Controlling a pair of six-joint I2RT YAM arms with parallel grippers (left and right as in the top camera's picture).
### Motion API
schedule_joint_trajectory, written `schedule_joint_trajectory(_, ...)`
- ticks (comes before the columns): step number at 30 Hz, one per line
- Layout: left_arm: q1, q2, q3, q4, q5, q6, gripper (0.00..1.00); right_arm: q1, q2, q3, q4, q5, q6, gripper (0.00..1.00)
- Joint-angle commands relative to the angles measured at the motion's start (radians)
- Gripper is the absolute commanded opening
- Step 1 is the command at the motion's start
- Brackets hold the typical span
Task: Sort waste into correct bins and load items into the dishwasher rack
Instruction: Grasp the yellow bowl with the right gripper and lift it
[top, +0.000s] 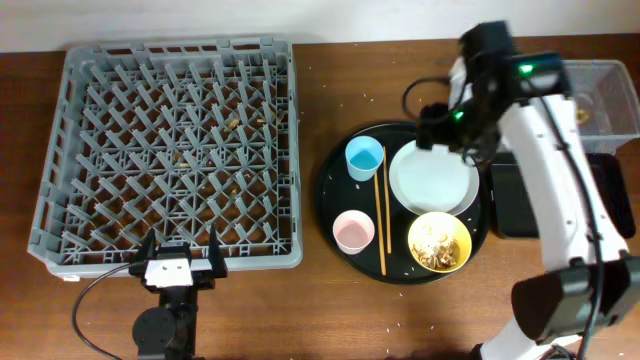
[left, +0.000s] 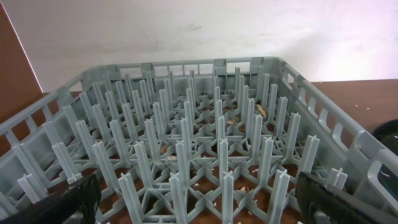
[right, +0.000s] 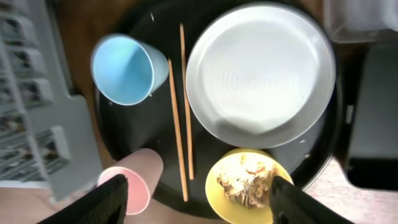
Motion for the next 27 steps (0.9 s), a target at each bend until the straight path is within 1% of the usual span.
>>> schedule_joint_trajectory(1, -0.006, -0.004, -0.005, 0.000, 0.003, 0.016, 0.99, 0.090, 0.000, -0.209, 0.095, 0.028, -0.010, 0.67)
schedule_joint_trajectory(4, -0.006, -0.004, -0.005, -0.001, 0.003, 0.016, 0.99, 0.134, 0.000, -0.352, 0.178, 0.028, -0.010, 0.61)
schedule_joint_trajectory(5, -0.006, -0.004, -0.005, 0.000, 0.003, 0.016, 0.99, 0.141, 0.000, -0.400, 0.199, 0.028, -0.009, 0.57)
schedule_joint_trajectory(6, -0.006, -0.004, -0.005, 0.000, 0.003, 0.016, 0.99, 0.142, 0.000, -0.455, 0.217, 0.029, -0.010, 0.50)
schedule_joint_trajectory(7, -0.006, -0.004, -0.005, -0.001, 0.003, 0.016, 0.99, 0.142, 0.000, -0.483, 0.225, 0.029, -0.010, 0.47)
schedule_joint_trajectory(8, -0.006, -0.004, -0.005, -0.001, 0.003, 0.016, 0.99, 0.142, 0.000, -0.518, 0.239, 0.029, -0.009, 0.41)
schedule_joint_trajectory(10, -0.006, -0.004, -0.005, -0.001, 0.003, 0.016, 0.99, 0.142, 0.000, -0.564, 0.266, 0.028, -0.003, 0.36)
schedule_joint_trajectory(13, -0.006, -0.004, -0.005, 0.000, 0.003, 0.016, 0.99, 0.154, 0.000, -0.629, 0.305, 0.027, 0.030, 0.35)
schedule_joint_trajectory(15, -0.006, -0.004, -0.005, 0.000, 0.003, 0.016, 0.99, 0.169, 0.000, -0.658, 0.325, 0.028, 0.043, 0.34)
schedule_joint_trajectory(17, -0.006, -0.004, -0.005, 0.000, 0.003, 0.016, 0.99, 0.180, 0.000, -0.688, 0.352, 0.029, 0.043, 0.27)
schedule_joint_trajectory(21, -0.006, -0.004, -0.005, -0.001, 0.003, 0.016, 0.99, 0.180, 0.000, -0.710, 0.372, 0.051, 0.056, 0.17)
schedule_joint_trajectory(22, -0.006, -0.004, -0.005, 0.000, 0.003, 0.016, 0.99, 0.180, 0.000, -0.711, 0.371, 0.079, 0.071, 0.13)
schedule_joint_trajectory(23, -0.006, -0.004, -0.005, -0.001, 0.003, 0.016, 0.99, 0.180, 0.000, -0.711, 0.372, 0.085, 0.070, 0.07)
schedule_joint_trajectory(24, -0.006, -0.004, -0.005, -0.001, 0.003, 0.016, 0.99, 0.180, 0.000, -0.711, 0.375, 0.085, 0.070, 0.04)
schedule_joint_trajectory(27, -0.006, -0.004, -0.005, -0.001, 0.003, 0.016, 0.99, 0.179, -0.005, -0.687, 0.358, 0.068, 0.068, 0.04)
